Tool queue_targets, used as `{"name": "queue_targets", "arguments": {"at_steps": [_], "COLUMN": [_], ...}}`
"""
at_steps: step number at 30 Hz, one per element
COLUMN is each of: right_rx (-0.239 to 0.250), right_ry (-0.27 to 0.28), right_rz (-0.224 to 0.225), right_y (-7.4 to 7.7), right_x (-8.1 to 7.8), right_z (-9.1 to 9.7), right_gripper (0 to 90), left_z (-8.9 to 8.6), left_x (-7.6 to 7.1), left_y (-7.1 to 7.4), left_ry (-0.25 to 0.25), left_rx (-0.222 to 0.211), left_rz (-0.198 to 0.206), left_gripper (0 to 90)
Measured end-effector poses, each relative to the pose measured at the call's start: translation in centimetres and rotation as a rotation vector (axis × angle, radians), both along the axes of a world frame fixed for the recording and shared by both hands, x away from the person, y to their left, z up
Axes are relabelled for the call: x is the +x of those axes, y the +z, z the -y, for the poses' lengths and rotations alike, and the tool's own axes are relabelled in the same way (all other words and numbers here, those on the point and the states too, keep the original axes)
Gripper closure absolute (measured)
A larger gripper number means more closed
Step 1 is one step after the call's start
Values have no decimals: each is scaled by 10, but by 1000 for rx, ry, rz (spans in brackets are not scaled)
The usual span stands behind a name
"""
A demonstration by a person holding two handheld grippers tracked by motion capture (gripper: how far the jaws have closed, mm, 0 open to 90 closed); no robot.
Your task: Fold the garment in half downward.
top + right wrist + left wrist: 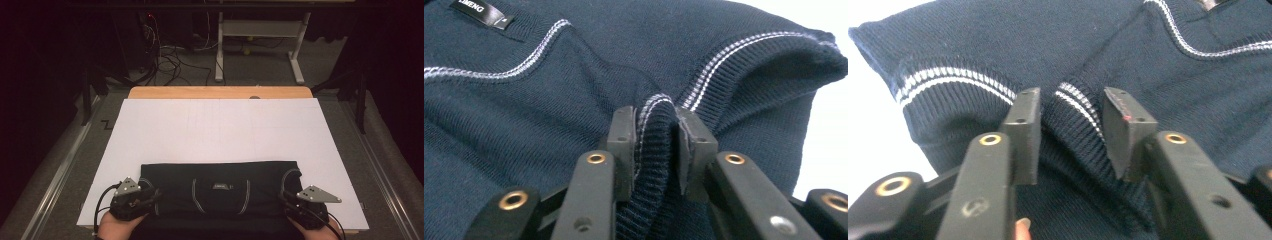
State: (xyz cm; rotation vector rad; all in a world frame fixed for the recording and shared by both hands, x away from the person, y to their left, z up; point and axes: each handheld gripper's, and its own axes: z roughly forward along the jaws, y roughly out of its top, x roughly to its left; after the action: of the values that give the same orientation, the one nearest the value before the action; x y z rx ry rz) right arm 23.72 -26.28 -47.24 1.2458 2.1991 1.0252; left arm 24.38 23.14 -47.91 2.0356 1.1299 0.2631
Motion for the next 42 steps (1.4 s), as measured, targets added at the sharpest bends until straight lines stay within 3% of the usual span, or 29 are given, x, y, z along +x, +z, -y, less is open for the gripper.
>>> {"name": "queue_targets", "arguments": {"at_steps": [4,6,7,9,11,14,15,17,19,23,24,26,28,31,34,37,42], "right_rx": [29,70,118,129,135,127,114,115,113,65,38,-8,-7,5,33,31,31], "right_ry": [4,-1,-22,-35,-88,-130,-153,-186,-204,-234,-238,-240,-212,-192,-176,-155,-138], "right_rz": [8,45,82,94,144,157,153,123,68,-51,-84,-65,-69,-68,-68,-65,-41], "right_y": [1,6,12,14,21,25,25,23,17,2,-1,-1,0,-1,-2,-2,-3], "right_x": [-3,-6,-7,-8,0,11,21,36,55,79,81,78,76,74,74,73,71], "right_z": [1,5,8,8,11,14,17,22,26,25,23,19,15,13,15,13,12], "right_gripper": [607,573,533,521,471,437,428,371,303,248,250,342,452,554,650,750,783], "left_z": [-3,-7,-9,-14,-19,-25,-26,-29,-30,-26,-24,-21,-18,-14,-17,-17,-18], "left_x": [-4,-5,-4,-1,6,25,29,43,52,60,59,57,54,53,53,53,52], "left_y": [4,9,12,17,19,15,13,7,3,-3,-3,-2,-2,-3,-4,-7,-7], "left_ry": [11,10,21,56,105,176,187,202,211,209,212,207,172,166,159,142,138], "left_rx": [-15,-49,-69,-91,-94,-67,-62,-61,-70,-34,-16,25,30,60,14,-23,-38], "left_rz": [18,47,66,82,85,47,36,-31,-57,-109,-96,-83,-73,-57,-63,-62,-55], "left_gripper": [395,350,305,291,250,218,210,161,129,134,139,207,345,424,548,680,725]}}
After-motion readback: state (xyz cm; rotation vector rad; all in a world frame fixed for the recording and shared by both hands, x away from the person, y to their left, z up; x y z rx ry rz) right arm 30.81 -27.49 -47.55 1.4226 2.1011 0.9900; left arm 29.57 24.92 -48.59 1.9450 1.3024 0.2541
